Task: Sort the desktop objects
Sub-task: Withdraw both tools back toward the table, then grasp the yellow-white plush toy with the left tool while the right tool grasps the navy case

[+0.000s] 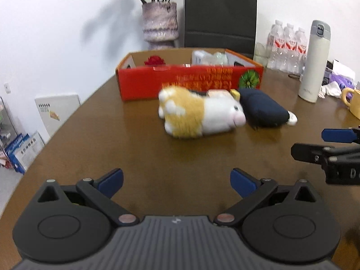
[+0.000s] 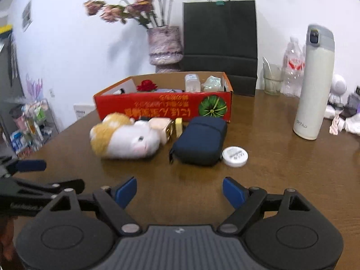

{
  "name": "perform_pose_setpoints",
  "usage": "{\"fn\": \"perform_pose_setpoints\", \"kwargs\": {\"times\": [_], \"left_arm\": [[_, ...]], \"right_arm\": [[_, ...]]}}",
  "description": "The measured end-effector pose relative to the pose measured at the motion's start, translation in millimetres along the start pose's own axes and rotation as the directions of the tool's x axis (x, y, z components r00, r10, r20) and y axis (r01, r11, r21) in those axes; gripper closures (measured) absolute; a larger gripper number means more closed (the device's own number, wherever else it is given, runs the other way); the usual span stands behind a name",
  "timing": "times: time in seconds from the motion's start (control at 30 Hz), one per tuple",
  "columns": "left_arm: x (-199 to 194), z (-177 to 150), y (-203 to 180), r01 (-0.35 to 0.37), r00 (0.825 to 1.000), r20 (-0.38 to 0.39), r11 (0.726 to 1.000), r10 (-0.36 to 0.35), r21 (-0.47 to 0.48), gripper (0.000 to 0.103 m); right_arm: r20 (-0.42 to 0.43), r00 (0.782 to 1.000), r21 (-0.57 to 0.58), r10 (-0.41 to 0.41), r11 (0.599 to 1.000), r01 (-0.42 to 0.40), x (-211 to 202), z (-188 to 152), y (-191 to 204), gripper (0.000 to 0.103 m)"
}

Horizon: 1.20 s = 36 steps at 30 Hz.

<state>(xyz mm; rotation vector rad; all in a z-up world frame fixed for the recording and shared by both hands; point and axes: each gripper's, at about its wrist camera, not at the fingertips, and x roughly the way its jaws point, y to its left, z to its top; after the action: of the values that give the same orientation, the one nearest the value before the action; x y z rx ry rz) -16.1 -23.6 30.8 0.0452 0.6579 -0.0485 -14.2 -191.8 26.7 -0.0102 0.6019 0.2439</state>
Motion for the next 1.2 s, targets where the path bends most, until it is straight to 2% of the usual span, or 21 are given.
{"fn": "perform_pose_setpoints", "kwargs": {"times": [0.2, 0.33, 0.43, 0.57, 0.7, 0.77, 0.9, 1.03, 1.1, 1.2], "left_arm": [[-6.7, -12.7, -1.2, 0.018, 1.000, -0.020, 1.000, -0.018, -0.009, 0.000], [-7.8, -6.4, 0.8, 0.036, 0.999, -0.009, 0.999, -0.036, -0.015, 0.000], [-4.2, 8.8, 4.3, 0.044, 0.999, 0.021, 0.998, -0.044, -0.033, 0.000], [11.2, 34.3, 12.9, 0.036, 0.999, 0.041, 0.997, -0.033, -0.069, 0.000], [32.1, 66.6, 18.3, 0.075, 0.996, 0.053, 0.992, -0.070, -0.101, 0.000], [46.4, 83.5, 18.4, 0.102, 0.993, 0.070, 0.989, -0.094, -0.108, 0.001], [81.8, 104.2, 15.5, 0.101, 0.995, 0.021, 0.989, -0.100, -0.109, 0.016], [99.8, 102.8, 19.3, 0.130, 0.991, -0.022, 0.984, -0.134, -0.122, 0.028], [106.2, 99.0, 23.6, 0.123, 0.991, -0.043, 0.983, -0.130, -0.135, 0.044], [110.7, 97.2, 30.3, 0.145, 0.987, -0.051, 0.978, -0.154, -0.150, 0.048]], "right_arm": [[-0.028, 1.000, -0.008, 0.012, 1.000, -0.012, -15.5, -26.2, 5.9, 0.020], [-0.045, 0.999, 0.006, 0.020, 1.000, -0.020, -16.9, -33.0, 5.6, 0.020], [-0.027, 0.999, 0.007, 0.020, 1.000, -0.020, -18.2, -26.5, 3.2, 0.020], [-0.005, 0.999, 0.010, -0.032, 0.999, 0.032, -11.2, -9.6, -8.4, 0.021], [-0.012, 0.998, 0.072, -0.067, 0.995, 0.068, 5.9, 11.3, -29.5, 0.023], [-0.008, 0.998, 0.094, -0.056, 0.994, 0.057, 15.8, 23.4, -34.5, 0.025], [0.015, 0.999, 0.072, -0.049, 0.996, 0.048, 41.8, 48.2, -30.6, 0.026], [-0.014, 0.997, 0.062, -0.072, 0.995, 0.072, 77.1, 68.5, -28.1, 0.029], [-0.042, 0.996, 0.056, -0.079, 0.995, 0.082, 95.2, 75.0, -28.5, 0.029], [-0.086, 0.993, 0.060, -0.085, 0.994, 0.090, 117.9, 77.3, -28.7, 0.029]]}}
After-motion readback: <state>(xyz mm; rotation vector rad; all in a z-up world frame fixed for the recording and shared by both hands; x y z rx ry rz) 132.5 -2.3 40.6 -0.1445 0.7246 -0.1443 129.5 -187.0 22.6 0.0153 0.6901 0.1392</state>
